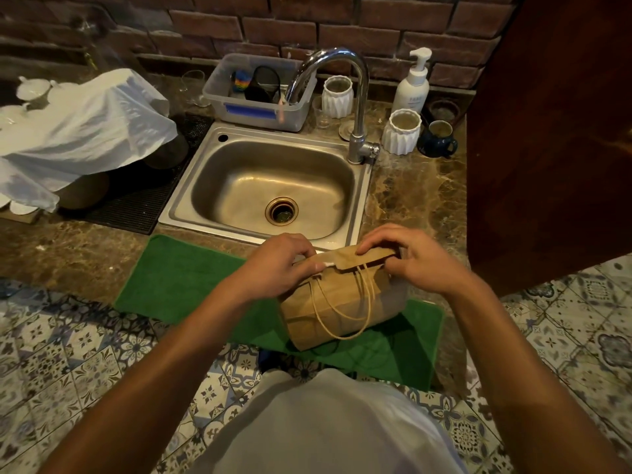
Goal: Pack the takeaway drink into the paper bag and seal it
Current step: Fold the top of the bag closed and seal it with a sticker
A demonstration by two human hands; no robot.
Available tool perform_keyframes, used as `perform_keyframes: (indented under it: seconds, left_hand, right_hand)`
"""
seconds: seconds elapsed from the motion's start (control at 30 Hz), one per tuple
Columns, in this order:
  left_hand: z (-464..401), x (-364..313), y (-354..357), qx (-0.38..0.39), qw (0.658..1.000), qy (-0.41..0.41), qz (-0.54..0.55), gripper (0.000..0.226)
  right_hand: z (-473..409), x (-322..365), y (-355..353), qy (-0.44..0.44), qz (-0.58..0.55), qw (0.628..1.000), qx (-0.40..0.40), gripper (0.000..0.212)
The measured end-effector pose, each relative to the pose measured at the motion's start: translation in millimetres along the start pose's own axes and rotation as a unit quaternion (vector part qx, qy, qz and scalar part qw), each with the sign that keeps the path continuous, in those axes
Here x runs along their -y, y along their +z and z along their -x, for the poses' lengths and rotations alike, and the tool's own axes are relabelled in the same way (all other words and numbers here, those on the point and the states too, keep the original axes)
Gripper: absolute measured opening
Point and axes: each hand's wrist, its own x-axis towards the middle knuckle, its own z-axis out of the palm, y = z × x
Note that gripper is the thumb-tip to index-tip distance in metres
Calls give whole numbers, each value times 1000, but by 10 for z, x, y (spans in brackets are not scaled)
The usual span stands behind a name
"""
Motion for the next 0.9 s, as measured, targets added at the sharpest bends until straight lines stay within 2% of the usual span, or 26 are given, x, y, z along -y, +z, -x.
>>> perform_keyframes:
  seconds: [0.1,0.2,0.27,0.33,0.43,0.53,0.6,0.67,0.77,0.9]
  left_hand:
    - [-23,-31,8,-22,999,25,-22,35]
    - [-51,-54,37,-25,998,38,-42,35]
    - [-54,-65,32,-33,998,34,-51,39]
    - [-32,-50,-4,-51,999,7,-15,38]
    - [56,38,-36,-53,989,-77,115,28]
    - [169,84,84,-37,940,-167,295,26]
    - [197,58,202,-66,914,-195,350,18]
    - [165,38,275,-98,915,-196,339,12]
    - [96,4,277,-102,928,-177,311,10]
    - [52,10,211,-113,941,-156,280,17]
  right_hand:
    - [-27,181,-74,20,-9,1000,-11,37]
    - [-199,211,47,-21,180,984,4,35]
    - [-286,158,150,-28,237,971,26,33]
    - [-324,110,177,-28,230,973,10,27]
    - [-308,59,169,-23,218,975,-35,24]
    - [-288,10,181,-16,202,978,-58,29]
    - [-278,-18,195,-6,189,979,-69,24]
    - [-284,-10,190,4,187,980,-73,21]
    - [-261,-5,101,35,152,985,-76,20]
    - [-71,-228,-114,83,36,984,-156,28]
